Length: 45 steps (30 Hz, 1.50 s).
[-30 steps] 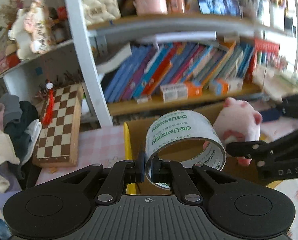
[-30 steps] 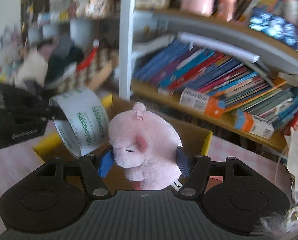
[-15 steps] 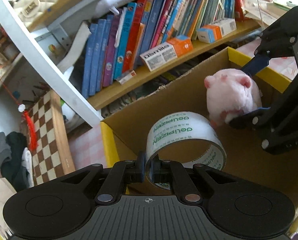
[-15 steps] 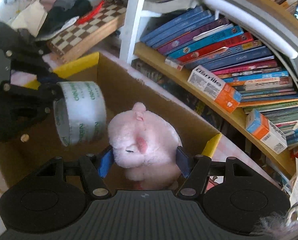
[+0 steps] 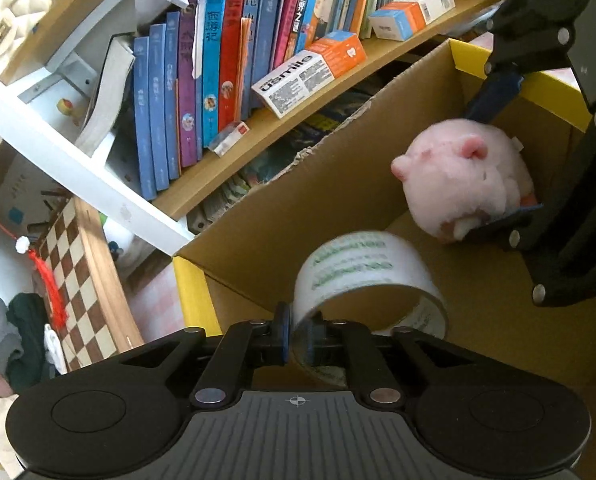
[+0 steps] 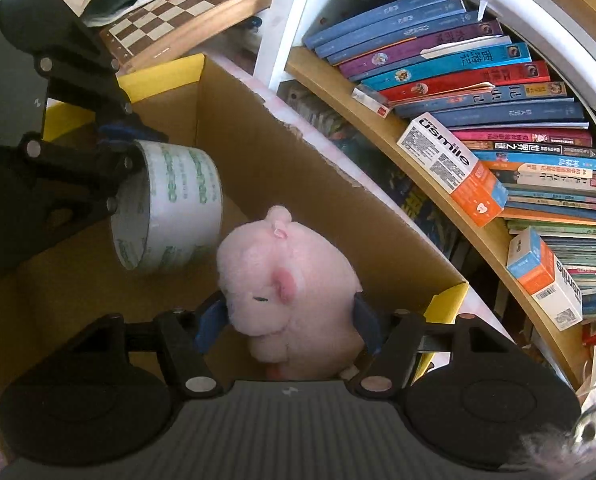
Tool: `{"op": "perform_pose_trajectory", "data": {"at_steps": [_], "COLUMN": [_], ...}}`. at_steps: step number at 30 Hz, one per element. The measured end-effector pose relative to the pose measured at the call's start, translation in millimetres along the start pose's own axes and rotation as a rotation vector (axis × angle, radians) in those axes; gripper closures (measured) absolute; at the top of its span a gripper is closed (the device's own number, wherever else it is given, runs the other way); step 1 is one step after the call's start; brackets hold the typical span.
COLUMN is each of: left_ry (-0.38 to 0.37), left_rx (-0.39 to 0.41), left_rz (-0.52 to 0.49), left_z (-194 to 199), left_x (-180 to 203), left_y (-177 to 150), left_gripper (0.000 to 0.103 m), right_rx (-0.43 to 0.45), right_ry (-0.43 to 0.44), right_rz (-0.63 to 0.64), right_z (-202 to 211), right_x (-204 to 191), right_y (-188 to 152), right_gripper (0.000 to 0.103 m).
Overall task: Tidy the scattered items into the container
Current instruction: 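Carry the pig and tape roll with both grippers into the yellow box and release, then withdraw both grippers from the box back toward the remaining items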
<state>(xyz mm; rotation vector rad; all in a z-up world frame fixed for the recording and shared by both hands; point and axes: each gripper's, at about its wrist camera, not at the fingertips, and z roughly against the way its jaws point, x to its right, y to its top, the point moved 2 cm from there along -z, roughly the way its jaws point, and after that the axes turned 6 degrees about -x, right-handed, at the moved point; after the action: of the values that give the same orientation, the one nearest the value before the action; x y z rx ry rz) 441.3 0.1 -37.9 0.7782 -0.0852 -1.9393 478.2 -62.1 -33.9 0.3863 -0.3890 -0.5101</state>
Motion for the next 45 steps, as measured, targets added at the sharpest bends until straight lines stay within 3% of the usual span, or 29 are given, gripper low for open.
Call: {"op": "perform_pose_trajectory", "data": {"at_steps": [2, 4, 6, 8, 10, 16, 20, 28, 40, 45], "left_ry": [-0.009, -0.006, -0.005, 0.007, 0.020, 0.039, -0.011, -0.034, -0.045, -0.067], "left_rx": [-0.002, 0.012, 0.034, 0.059, 0.084, 0.176, 0.267, 0.379, 0.434, 0.400], "left_rz": [0.004, 0.003, 0.011, 0.026, 0.039, 0.110, 0.208, 0.344, 0.479, 0.553], "left_z": [-1, 1, 7, 13, 19, 57, 93, 147, 201, 206], "left_x": [0, 0, -1, -4, -8, -21, -25, -20, -24, -7], "left_y": [0, -2, -4, -3, -2, -11, -26, -62, -138, -178], "left_gripper": [0.074, 0.070, 0.058, 0.040, 0.036, 0.035, 0.032, 0.028, 0.019, 0.014], "right_rx": [0.020, 0.044, 0.066, 0.084, 0.102, 0.180, 0.227, 0.326, 0.404, 0.425], "right_ry": [-0.009, -0.010, -0.004, 0.008, 0.009, 0.053, 0.094, 0.071, -0.004, -0.068], "right_rz": [-0.015, -0.031, -0.046, -0.059, -0.077, -0.170, -0.211, -0.271, -0.353, -0.421], "right_z": [2, 6, 11, 16, 21, 51, 75, 120, 185, 203], "right_x": [2, 5, 7, 10, 12, 18, 13, -6, -58, -95], "right_y": [0, -1, -2, -4, -5, -15, -27, -46, -91, -116], "right_gripper": [0.028, 0.026, 0.025, 0.025, 0.025, 0.025, 0.025, 0.025, 0.021, 0.021]}}
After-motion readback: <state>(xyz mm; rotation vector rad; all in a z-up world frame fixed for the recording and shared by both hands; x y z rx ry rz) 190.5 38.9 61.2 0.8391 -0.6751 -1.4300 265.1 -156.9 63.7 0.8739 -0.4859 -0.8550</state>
